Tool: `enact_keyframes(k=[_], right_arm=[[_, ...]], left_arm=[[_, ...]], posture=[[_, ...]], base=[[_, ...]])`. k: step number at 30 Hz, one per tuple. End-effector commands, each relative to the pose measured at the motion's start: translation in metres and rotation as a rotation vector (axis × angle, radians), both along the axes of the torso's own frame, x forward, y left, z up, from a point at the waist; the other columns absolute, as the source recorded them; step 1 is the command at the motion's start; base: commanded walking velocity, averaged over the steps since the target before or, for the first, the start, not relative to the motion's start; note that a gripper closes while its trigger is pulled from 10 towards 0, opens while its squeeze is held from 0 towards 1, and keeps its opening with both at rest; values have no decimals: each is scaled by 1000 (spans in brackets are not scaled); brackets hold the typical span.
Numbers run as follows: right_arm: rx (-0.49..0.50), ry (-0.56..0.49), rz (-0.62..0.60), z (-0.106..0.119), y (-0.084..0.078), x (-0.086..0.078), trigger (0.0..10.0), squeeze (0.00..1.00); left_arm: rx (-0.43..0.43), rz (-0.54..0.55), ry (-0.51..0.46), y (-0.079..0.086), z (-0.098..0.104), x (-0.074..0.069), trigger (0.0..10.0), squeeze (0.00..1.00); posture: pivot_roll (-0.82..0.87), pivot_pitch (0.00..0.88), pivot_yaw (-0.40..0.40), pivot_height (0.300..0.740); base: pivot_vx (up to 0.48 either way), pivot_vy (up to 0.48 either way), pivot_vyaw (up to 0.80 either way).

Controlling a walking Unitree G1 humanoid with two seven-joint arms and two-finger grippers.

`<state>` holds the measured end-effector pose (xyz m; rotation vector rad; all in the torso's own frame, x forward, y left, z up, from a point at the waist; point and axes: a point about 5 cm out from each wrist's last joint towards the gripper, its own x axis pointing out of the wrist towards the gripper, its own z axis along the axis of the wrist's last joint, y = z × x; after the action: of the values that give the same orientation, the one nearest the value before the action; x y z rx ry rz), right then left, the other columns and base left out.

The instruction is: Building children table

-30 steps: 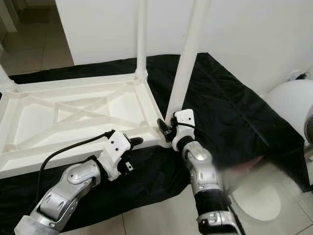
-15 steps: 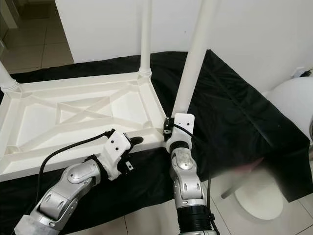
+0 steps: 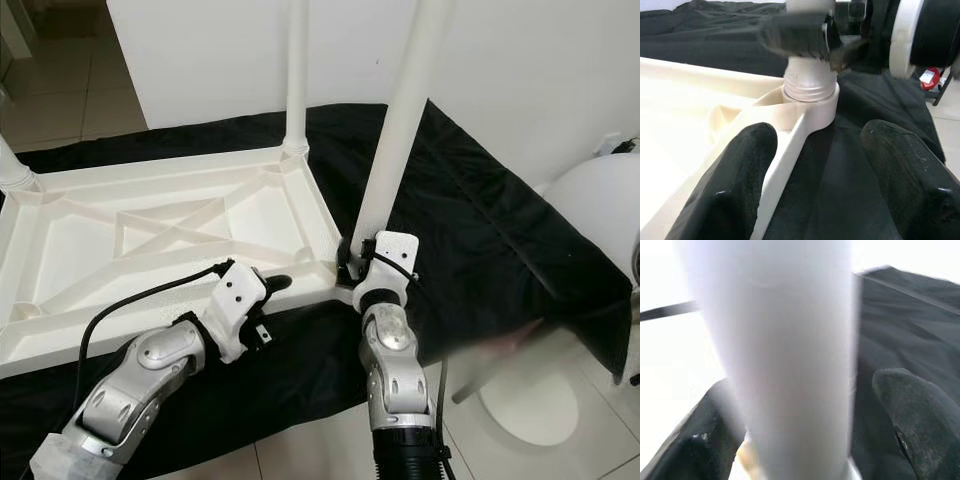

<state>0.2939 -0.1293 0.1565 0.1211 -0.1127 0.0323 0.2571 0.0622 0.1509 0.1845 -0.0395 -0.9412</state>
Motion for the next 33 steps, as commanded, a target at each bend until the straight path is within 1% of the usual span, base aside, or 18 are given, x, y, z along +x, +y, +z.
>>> enact_keyframes(k=[1, 6, 8, 9, 10, 12, 13, 14, 15, 17, 19, 22, 23, 29, 30, 31, 33], right_arm=[[7, 26, 42, -10, 0, -7, 10000, 0], [7, 23, 51, -15, -5, -13, 10000, 0], [7, 10, 91, -16, -2, -18, 10000, 0], [7, 10, 91, -16, -2, -18, 10000, 0], [12, 5, 119, -18, -1, -24, 10000, 0], [12, 5, 119, -18, -1, -24, 10000, 0], [-7, 9, 173, -25, -3, -37, 10000, 0], [-7, 9, 173, -25, -3, -37, 10000, 0], [-17, 13, 186, -28, -5, -41, 10000, 0], [-18, 17, 190, -30, -7, -44, 10000, 0], [-28, 20, 202, -32, -10, -46, 10000, 0], [-36, 32, 248, -36, -10, -52, 10000, 0], [-38, 33, 259, -37, -9, -53, 10000, 0], [-40, 33, 266, -37, -8, -54, 10000, 0], [-40, 32, 280, -38, -7, -53, 10000, 0], [-40, 32, 280, -38, -7, -53, 10000, 0], [-53, 15, 349, -36, 0, -49, 10000, 0]], left_arm=[[-1, -8, 6, 0, -1, -2, 10000, 0], [-4, -4, 4, 0, 0, 0, 10000, 0], [-9, -3, 3, 1, 2, 1, 10000, 0], [-9, -3, 3, 1, 2, 1, 10000, 0], [-7, -7, -1, 1, 2, 1, 10000, 0], [-7, -7, -1, 1, 2, 1, 10000, 0], [-4, -8, -7, 1, 3, 3, 10000, 0], [-4, -8, -7, 1, 3, 3, 10000, 0], [-3, -6, -11, 1, 3, 4, 10000, 0], [-4, -4, -12, 2, 4, 5, 10000, 0], [1, 5, -19, 5, 6, 8, 10000, 0], [16, 45, -39, 20, 11, 18, 10000, 0], [22, 54, -44, 24, 12, 20, 10000, 0], [26, 59, -46, 26, 12, 21, 10000, 0], [34, 75, -58, 31, 14, 26, 10000, 0], [34, 75, -58, 31, 14, 26, 10000, 0], [37, 116, -72, 38, 15, 34, 10000, 0]], posture=[[-13, 63, -21, 740], [-14, 65, -20, 740], [-25, 59, -16, 740], [-25, 59, -16, 740], [-28, 60, -11, 740], [-28, 60, -11, 740], [-34, 56, 1, 740], [-34, 56, 1, 740], [-32, 56, 2, 740], [-30, 57, 2, 740], [-31, 62, 7, 740], [-32, 66, 13, 740], [-32, 66, 13, 740], [-32, 66, 13, 740], [-33, 59, 12, 740], [-33, 59, 12, 740], [-42, 51, 10, 740]], base=[[0, 0, 0], [0, 0, 0], [0, 0, 0], [0, 0, 0], [0, 0, 0], [0, 0, 0], [0, 0, 0], [0, 0, 0], [0, 0, 0], [0, 0, 0], [0, 0, 0], [0, 0, 0], [0, 0, 0], [0, 0, 0], [0, 0, 0], [0, 0, 0], [0, 0, 0]])
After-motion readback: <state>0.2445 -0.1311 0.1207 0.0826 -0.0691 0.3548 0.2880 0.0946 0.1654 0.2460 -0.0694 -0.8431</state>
